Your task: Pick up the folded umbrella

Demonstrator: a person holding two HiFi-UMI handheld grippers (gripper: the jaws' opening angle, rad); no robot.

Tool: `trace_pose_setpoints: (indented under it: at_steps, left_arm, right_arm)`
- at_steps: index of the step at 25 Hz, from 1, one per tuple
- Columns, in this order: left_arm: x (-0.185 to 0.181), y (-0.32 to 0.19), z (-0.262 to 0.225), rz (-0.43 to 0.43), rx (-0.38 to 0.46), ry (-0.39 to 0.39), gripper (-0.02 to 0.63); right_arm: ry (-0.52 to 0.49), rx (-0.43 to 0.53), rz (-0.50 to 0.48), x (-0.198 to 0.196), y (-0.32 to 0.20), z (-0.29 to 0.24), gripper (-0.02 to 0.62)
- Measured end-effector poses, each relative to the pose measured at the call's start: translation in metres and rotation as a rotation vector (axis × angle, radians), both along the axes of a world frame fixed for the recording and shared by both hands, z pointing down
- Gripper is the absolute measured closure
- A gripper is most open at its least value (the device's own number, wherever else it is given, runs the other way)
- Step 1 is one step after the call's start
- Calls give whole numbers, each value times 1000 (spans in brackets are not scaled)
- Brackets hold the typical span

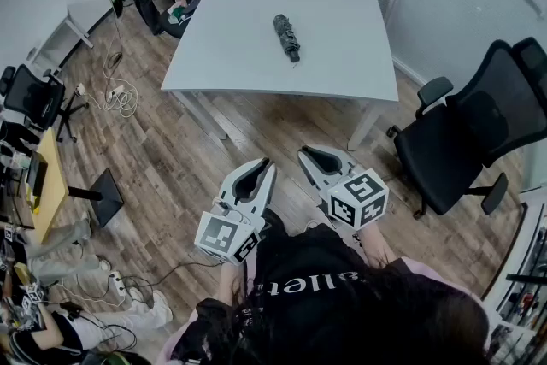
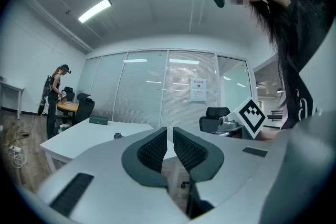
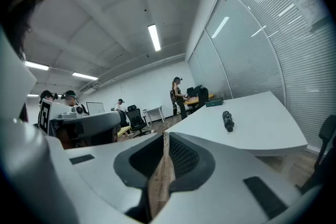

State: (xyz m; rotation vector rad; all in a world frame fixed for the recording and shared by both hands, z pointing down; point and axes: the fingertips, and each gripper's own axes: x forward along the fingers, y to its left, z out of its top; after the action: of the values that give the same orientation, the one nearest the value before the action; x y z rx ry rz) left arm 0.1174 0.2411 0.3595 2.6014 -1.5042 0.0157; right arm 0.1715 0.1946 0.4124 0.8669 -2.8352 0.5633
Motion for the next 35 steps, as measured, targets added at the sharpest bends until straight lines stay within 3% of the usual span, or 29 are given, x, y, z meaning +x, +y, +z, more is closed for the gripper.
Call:
trace_pose_setpoints:
  at_steps: [9, 19, 35]
  left_arm:
    - [-16, -24, 7, 33, -24, 8, 552]
    - [-59, -76, 2, 78, -34, 22, 552]
    - [-167, -135, -1, 130, -38, 27, 552]
  right_arm:
    - [7, -33, 30, -18, -22, 8, 552]
    - [0, -74, 74, -57, -66, 6, 551]
    - [24, -113, 86, -172, -118, 11, 551]
